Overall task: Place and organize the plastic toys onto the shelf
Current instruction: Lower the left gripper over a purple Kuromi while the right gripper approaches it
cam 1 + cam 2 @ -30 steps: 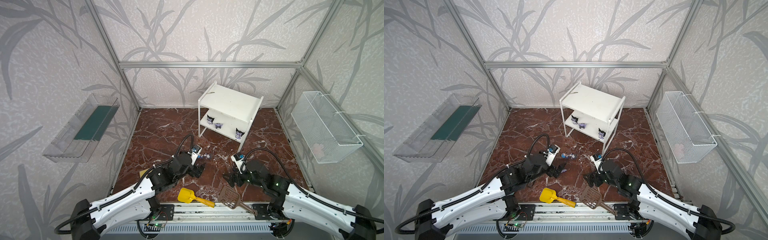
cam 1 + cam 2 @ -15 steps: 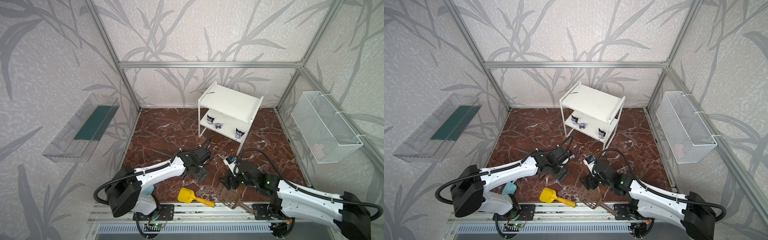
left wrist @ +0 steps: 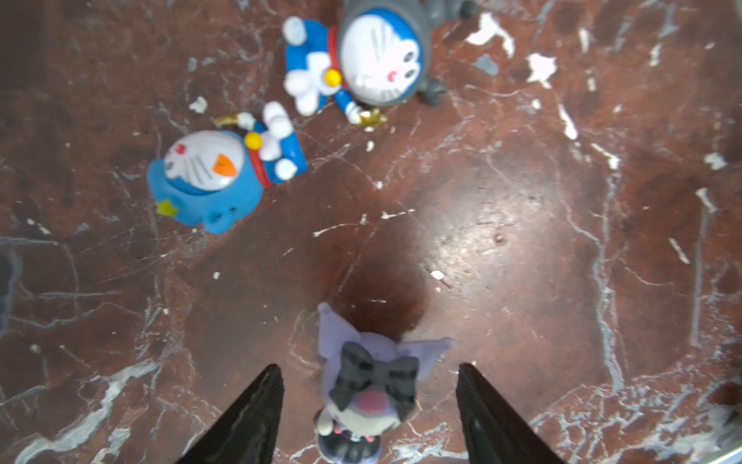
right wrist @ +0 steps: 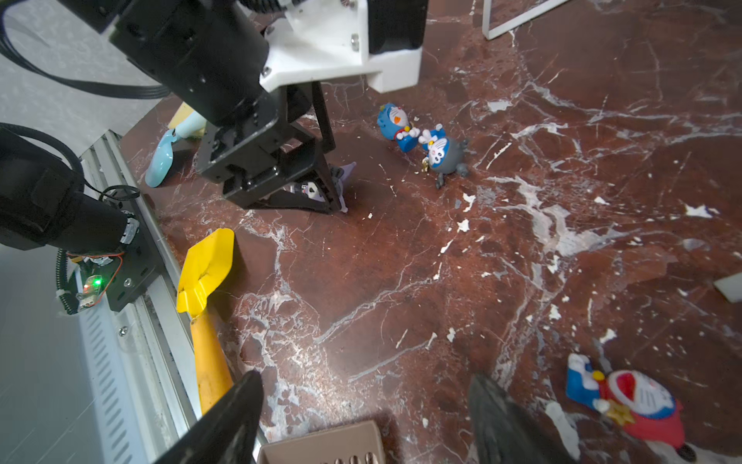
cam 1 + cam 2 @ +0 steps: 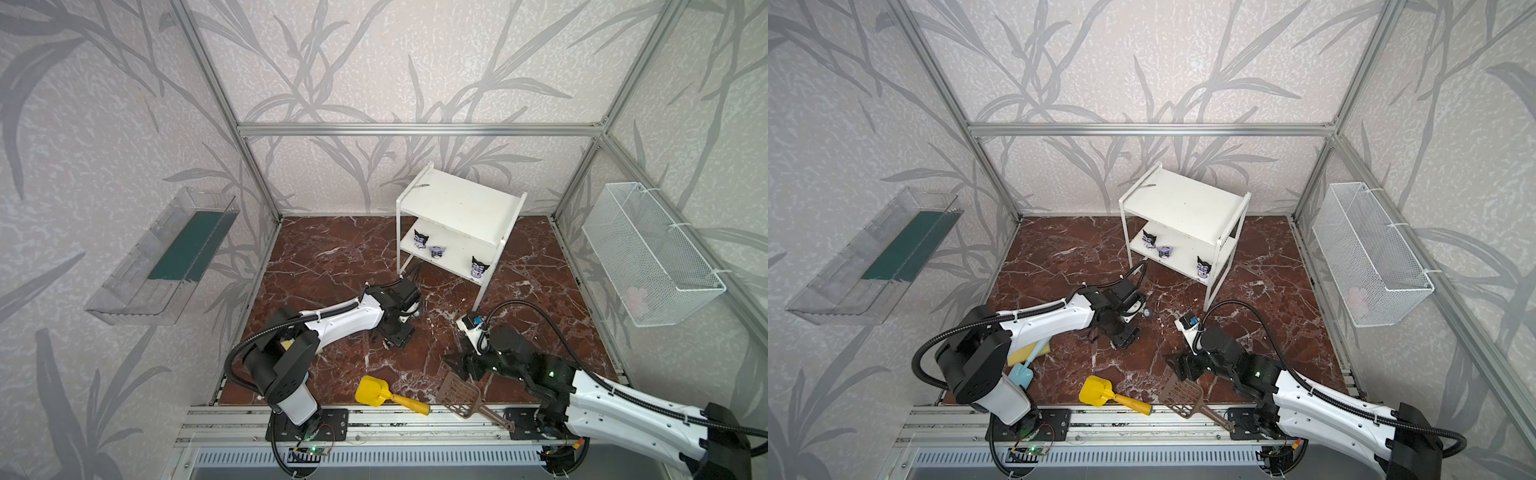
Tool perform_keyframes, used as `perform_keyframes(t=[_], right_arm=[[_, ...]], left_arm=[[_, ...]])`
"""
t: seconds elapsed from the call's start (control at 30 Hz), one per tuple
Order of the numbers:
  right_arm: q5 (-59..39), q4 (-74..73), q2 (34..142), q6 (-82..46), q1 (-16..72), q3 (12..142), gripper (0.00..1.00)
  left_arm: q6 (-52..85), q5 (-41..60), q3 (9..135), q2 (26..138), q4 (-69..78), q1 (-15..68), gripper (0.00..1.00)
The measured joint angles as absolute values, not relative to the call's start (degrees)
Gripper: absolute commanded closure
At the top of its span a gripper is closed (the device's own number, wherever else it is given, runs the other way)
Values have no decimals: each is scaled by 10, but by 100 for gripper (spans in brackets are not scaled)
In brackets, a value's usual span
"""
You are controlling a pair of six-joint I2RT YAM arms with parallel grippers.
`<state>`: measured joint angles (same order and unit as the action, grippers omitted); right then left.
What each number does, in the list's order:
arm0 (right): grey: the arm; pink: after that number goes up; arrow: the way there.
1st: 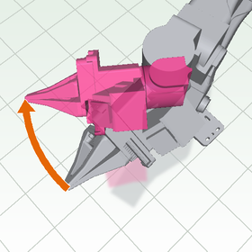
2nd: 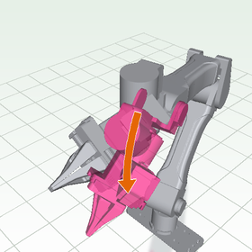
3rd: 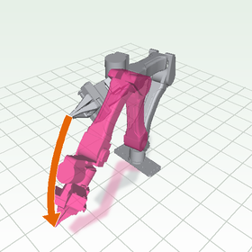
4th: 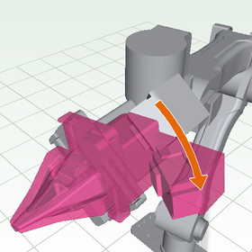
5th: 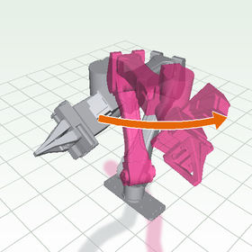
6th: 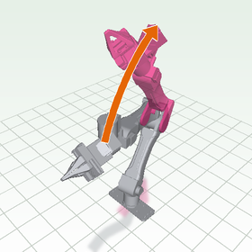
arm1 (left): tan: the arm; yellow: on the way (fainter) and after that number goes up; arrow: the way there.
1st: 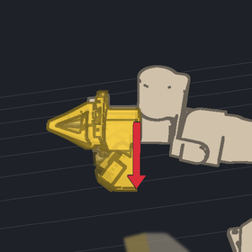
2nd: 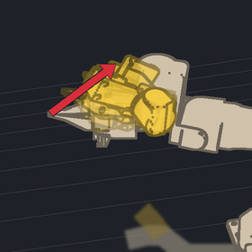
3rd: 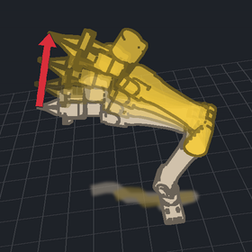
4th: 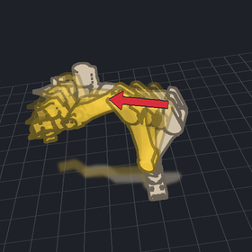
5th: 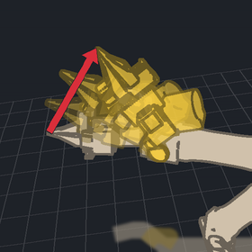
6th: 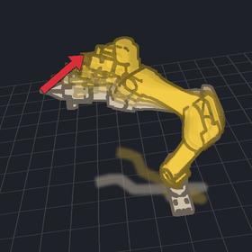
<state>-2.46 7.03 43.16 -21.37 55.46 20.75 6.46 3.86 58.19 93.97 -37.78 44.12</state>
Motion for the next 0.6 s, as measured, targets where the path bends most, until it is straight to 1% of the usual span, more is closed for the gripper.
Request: perform_keyframes(t=[0.13, 0.47, 0.6], right_arm=[[-15, 81, 422, -212, 555, 207, 20], [-5, 92, 422, -204, 555, 207, 20], [-4, 93, 422, -199, 555, 207, 19]], left_arm=[[55, 51, 592, 950, -378, 439, 35], [45, 63, 597, 963, -376, 437, 50], [46, 63, 597, 963, -376, 434, 50]])
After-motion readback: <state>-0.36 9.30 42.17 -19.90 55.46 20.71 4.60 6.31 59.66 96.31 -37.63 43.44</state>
